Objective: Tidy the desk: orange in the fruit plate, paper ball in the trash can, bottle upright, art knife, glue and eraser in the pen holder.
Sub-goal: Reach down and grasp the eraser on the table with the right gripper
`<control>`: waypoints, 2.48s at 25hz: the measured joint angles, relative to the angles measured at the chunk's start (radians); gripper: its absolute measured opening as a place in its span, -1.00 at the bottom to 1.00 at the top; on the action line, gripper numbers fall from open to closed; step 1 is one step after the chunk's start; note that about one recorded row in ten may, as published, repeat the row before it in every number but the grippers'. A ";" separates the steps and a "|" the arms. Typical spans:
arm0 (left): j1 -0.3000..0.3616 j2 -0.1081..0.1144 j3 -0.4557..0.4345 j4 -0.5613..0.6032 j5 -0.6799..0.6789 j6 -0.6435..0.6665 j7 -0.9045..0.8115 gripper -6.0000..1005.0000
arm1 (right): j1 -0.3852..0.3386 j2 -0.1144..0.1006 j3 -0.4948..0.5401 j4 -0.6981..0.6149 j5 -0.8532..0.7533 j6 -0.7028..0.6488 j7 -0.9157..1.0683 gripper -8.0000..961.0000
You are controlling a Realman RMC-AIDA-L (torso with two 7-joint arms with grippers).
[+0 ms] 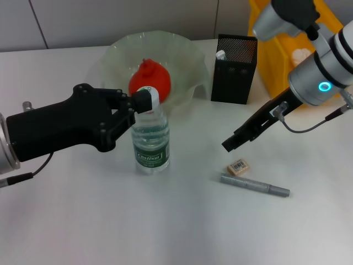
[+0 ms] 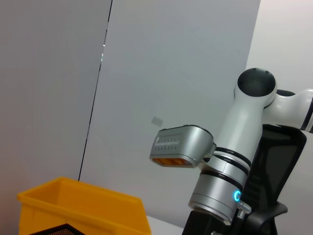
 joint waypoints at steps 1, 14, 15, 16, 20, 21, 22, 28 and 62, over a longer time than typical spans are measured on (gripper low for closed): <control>-0.004 0.001 -0.010 -0.003 0.000 -0.011 0.000 -0.99 | 0.000 0.000 0.000 0.000 0.000 0.000 0.000 0.04; -0.032 0.002 -0.081 -0.019 0.012 -0.070 0.000 -0.99 | -0.001 0.000 0.035 0.044 0.050 0.008 0.135 0.16; -0.033 0.002 -0.081 -0.022 0.012 -0.070 0.000 -0.99 | -0.003 0.000 0.038 0.046 0.051 0.012 0.142 0.16; -0.033 0.002 -0.081 -0.022 0.012 -0.070 0.000 -0.99 | -0.003 0.000 0.038 0.046 0.051 0.012 0.142 0.16; -0.033 0.002 -0.081 -0.029 0.012 -0.071 0.013 -0.99 | -0.009 -0.002 0.043 0.036 0.049 0.042 0.179 0.16; -0.032 0.000 -0.081 -0.033 0.012 -0.072 0.023 -0.99 | -0.009 -0.002 0.043 0.036 0.049 0.042 0.179 0.16; -0.032 0.000 -0.081 -0.033 0.012 -0.072 0.023 -0.99 | -0.010 -0.004 0.043 0.031 0.048 0.051 0.191 0.16; -0.036 0.000 -0.083 -0.039 0.012 -0.074 0.027 -0.99 | -0.008 -0.011 0.035 0.027 0.016 0.063 0.248 0.16; -0.052 0.003 -0.085 -0.067 0.012 -0.075 0.049 -0.99 | 0.205 -0.015 -0.007 0.260 -0.210 -0.070 0.180 0.14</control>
